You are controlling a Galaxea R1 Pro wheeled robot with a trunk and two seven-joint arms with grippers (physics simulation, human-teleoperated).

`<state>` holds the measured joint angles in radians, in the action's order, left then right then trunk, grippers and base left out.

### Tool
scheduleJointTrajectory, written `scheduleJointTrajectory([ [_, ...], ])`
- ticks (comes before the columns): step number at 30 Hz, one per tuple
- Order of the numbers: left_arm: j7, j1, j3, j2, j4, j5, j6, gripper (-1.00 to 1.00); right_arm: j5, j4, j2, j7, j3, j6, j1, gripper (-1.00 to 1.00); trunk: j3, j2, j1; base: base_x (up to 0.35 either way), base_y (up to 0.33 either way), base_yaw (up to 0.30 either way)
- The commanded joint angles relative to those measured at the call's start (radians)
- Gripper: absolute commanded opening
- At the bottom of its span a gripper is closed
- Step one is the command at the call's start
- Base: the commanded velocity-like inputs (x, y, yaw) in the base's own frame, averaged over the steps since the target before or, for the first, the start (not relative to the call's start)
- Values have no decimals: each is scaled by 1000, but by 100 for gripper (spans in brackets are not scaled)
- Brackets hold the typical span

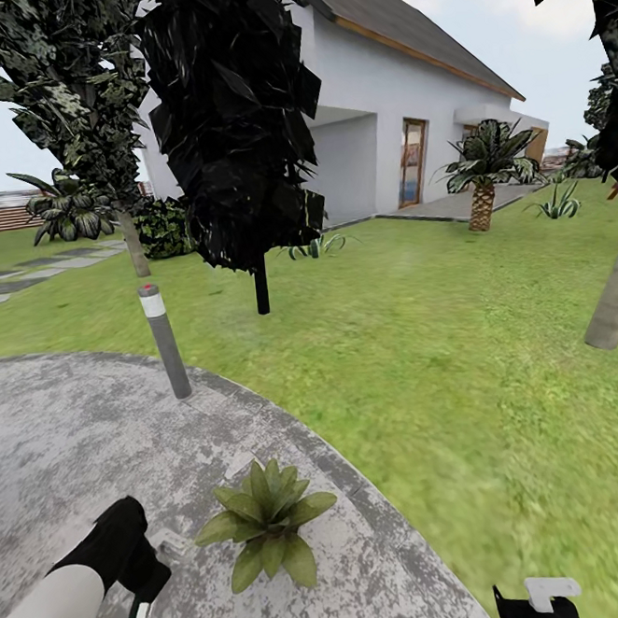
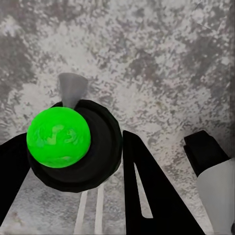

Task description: Pick up the pesticide atomizer in the garden and spray insectifuge to fully cover both potted plants in the garden.

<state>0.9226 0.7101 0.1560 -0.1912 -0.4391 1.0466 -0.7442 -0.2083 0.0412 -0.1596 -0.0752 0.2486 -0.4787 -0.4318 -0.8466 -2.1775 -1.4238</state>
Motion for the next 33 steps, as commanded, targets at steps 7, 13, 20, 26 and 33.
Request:
scheduleJointTrajectory([
  [7, 7, 0, 10, 5, 7, 3, -3, -100, -10, -1, 0, -5, 6, -3, -1, 100, -1, 0, 0, 0, 0, 0],
  [13, 7, 1, 11, 6, 7, 4, -4, -100, -11, -1, 0, -5, 6, -3, -1, 100, -1, 0, 0, 0, 0, 0],
  [20, 7, 1, 11, 6, 4, 5, -4, -100, -10, -1, 0, -5, 6, -3, -1, 100, -1, 0, 0, 49, 0, 0],
  [26, 7, 1, 13, 7, 2, 6, -4, -100, -10, -1, 0, -5, 6, -3, -1, 100, -1, 0, 0, 207, 0, 0],
  [33, 7, -11, 11, -1, 17, 8, -4, -100, -10, -1, 0, -5, 6, -3, -1, 100, -1, 0, 0, 10, 0, 0],
])
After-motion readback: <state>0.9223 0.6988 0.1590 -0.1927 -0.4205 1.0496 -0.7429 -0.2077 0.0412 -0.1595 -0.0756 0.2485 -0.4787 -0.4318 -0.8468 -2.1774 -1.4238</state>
